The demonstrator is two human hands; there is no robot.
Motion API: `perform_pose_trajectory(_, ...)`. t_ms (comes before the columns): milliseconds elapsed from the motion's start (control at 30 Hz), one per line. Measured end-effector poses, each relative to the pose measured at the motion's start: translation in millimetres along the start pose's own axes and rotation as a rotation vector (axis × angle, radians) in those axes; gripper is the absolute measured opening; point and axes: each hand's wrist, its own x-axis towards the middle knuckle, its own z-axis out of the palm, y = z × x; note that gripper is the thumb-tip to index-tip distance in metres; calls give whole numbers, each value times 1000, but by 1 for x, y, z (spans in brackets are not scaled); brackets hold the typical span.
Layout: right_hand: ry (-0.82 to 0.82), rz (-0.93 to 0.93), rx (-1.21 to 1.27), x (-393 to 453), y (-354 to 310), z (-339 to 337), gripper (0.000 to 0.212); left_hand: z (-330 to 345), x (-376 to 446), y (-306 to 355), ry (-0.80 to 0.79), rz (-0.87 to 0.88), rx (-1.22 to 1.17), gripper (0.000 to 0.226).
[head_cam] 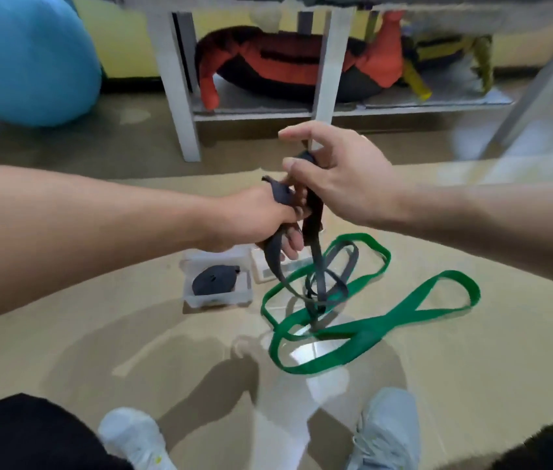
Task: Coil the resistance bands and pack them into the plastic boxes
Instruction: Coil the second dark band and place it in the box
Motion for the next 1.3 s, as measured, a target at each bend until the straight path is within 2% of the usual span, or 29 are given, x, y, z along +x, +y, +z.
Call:
perform_pose_trajectory(167,56,-64,-158,11,-25,-7,36,-21,-39,1,151,17,-140,30)
perform_pose_trajectory(267,58,86,10,13,-16,6,9,-33,-60,-3,337,49,-270,27)
perform_pose_trajectory(300,-23,158,44,11,-13,14,11,-37,-66,-2,380,54,-333,24)
perform_pose_trajectory(333,-165,210,54,8,-10,23,24,-40,-73,1,413,54,-404,21)
perform_pose_trajectory(433,-744,224,70,-12,-18,49,80,-45,-90,11,436,82,-545,13)
perform_pose_trajectory(467,-875,187,59,-18,-24,57,86,-45,-95,14,423,112,-580,13)
perform_pose_trajectory(500,-948,157,59,-23,-31,64,82,-46,-98,17,413,140,-614,14)
perform_pose_trajectory(533,-961,157,92,-26,-37,71,68,-47,-101,20,409,167,-644,15)
perform_pose_trajectory(600,-869,189,233,-29,-45,85,29,-49,-105,25,428,219,-689,16)
perform_pose_trajectory(633,-805,193,292,-28,-46,91,21,-53,-105,27,454,245,-701,15)
perform_pose_trajectory(700,-670,268,368,-23,-37,103,33,-64,-101,26,543,272,-675,16)
perform_pose_trajectory(767,-476,422,394,-19,-25,109,62,-74,-98,22,652,249,-645,18)
perform_pose_trajectory(833,-298,505,290,-14,-14,111,86,-77,-98,18,658,221,-708,18)
perform_pose_trajectory(867,-266,512,235,-11,-11,111,99,-75,-100,17,614,196,-742,23)
perform_pose_trajectory(933,-301,468,159,-6,-5,112,119,-68,-106,16,467,149,-751,33)
perform_pose_trajectory(1000,-407,417,150,-2,-4,112,110,-61,-113,22,311,130,-752,37)
perform_pose_trajectory(1067,-542,393,163,-4,-6,113,72,-60,-114,26,256,127,-764,37)
perform_pose_trajectory(1133,-622,378,230,-7,-5,117,33,-62,-113,25,275,130,-729,33)
perform_pose_trajectory(1167,-632,377,277,-9,-3,120,25,-63,-113,23,281,121,-716,31)
perform_pose_trajectory(1267,-614,425,322,-18,-1,124,55,-74,-114,15,240,40,-734,29)
perform_pose_trajectory(1300,-605,444,354,-20,0,124,55,-78,-115,13,197,2,-725,29)
